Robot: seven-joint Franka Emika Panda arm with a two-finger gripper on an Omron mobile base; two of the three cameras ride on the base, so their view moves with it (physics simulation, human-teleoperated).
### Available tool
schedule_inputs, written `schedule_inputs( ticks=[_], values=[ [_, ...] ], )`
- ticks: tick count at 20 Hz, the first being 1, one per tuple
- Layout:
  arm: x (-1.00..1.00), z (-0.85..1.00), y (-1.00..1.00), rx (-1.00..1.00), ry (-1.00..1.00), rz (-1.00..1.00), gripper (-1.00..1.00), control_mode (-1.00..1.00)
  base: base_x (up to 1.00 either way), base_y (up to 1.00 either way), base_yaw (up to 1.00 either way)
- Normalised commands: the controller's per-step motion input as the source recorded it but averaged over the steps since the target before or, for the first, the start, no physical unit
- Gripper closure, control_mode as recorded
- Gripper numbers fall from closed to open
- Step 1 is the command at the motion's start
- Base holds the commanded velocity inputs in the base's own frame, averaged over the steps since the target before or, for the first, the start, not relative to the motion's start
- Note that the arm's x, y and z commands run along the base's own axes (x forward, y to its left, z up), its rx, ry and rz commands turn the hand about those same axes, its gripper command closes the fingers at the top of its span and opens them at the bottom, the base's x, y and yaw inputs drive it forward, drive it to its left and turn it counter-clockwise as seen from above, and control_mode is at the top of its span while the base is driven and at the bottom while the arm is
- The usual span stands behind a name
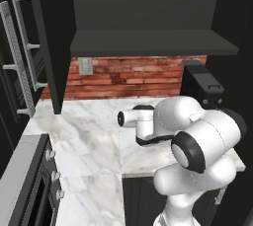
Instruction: Move the cutting board and knife to the sink. Then move spray from the cabinet to the counter.
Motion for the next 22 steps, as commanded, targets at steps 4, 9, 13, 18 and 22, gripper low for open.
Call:
schedule_inputs(
  ticks=[4,9,13,18,22],
  values=[
    [-0.04,-0.12,0.02,0.01,-0.03,0.0,-1.0,-1.0,0.0,0.0,0.0],
    [-0.03,-0.08,0.04,0.0,0.0,0.0,-1.0,-1.0,0.0,0.0,0.0],
    [-0.02,0.0,0.18,0.02,0.02,0.0,-1.0,-1.0,0.0,0.0,0.0],
    [-0.13,0.36,0.26,0.08,0.09,0.0,-1.0,-1.0,0.0,0.0,0.0],
    [-0.53,0.62,0.03,0.21,0.11,0.0,-1.0,-1.0,0.0,0.0,0.0]
  ],
)
